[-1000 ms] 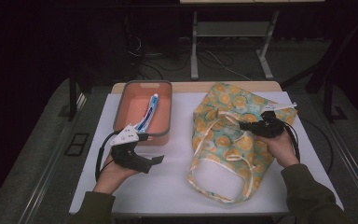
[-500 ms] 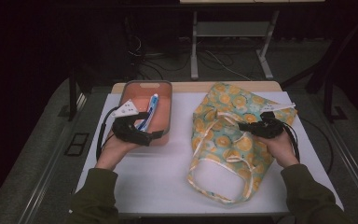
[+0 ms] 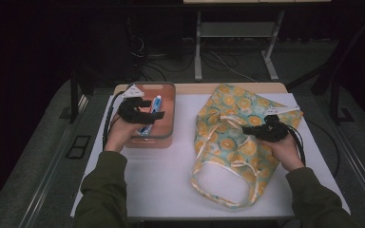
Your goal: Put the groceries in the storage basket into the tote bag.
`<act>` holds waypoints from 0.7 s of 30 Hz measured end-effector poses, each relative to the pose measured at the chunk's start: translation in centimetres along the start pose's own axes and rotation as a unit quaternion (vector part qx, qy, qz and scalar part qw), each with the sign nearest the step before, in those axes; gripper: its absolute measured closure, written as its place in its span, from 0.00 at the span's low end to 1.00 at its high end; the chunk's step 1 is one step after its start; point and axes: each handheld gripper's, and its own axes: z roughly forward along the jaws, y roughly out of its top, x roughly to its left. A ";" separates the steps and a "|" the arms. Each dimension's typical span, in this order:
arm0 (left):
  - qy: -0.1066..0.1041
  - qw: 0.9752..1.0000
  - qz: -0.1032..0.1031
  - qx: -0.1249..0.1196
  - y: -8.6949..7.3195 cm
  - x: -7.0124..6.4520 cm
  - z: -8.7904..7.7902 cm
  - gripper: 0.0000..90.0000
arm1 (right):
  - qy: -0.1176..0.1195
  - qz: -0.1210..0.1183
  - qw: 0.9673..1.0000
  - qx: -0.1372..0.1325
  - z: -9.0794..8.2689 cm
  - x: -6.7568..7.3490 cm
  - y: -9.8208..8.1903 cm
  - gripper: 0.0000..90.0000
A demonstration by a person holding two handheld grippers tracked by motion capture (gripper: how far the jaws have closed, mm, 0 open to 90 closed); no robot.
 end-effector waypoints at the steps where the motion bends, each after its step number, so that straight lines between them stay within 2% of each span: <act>1: 0.004 1.000 -0.001 0.009 0.0 0.2 0.4 0.28 | 0.000 0.000 1.000 -0.001 0.0 0.0 0.0 0.99; 6: 0.027 0.999 -0.010 0.038 0.2 1.3 2.2 0.35 | 0.001 -0.002 1.000 0.000 0.0 0.1 0.0 0.99; 9: 0.040 0.997 -0.008 0.068 0.3 2.0 3.4 0.37 | 0.003 -0.002 1.000 -0.001 0.0 0.1 0.0 0.99; 11: 0.047 0.996 -0.005 0.075 0.4 2.3 3.9 0.37 | 0.004 -0.003 1.000 -0.001 0.0 0.2 -0.1 0.99; 13: 0.052 0.995 -0.011 0.084 0.3 2.8 4.4 0.37 | 0.004 -0.003 1.000 -0.001 -0.1 0.2 -0.1 0.99; 19: 0.069 0.990 -0.025 0.124 -0.5 4.0 5.4 0.36 | 0.006 -0.001 1.000 -0.002 -0.1 0.2 -0.1 0.99; 21: 0.070 0.988 -0.037 0.135 -0.9 4.3 5.7 0.35 | 0.006 0.000 1.000 -0.002 -0.1 0.2 -0.2 0.99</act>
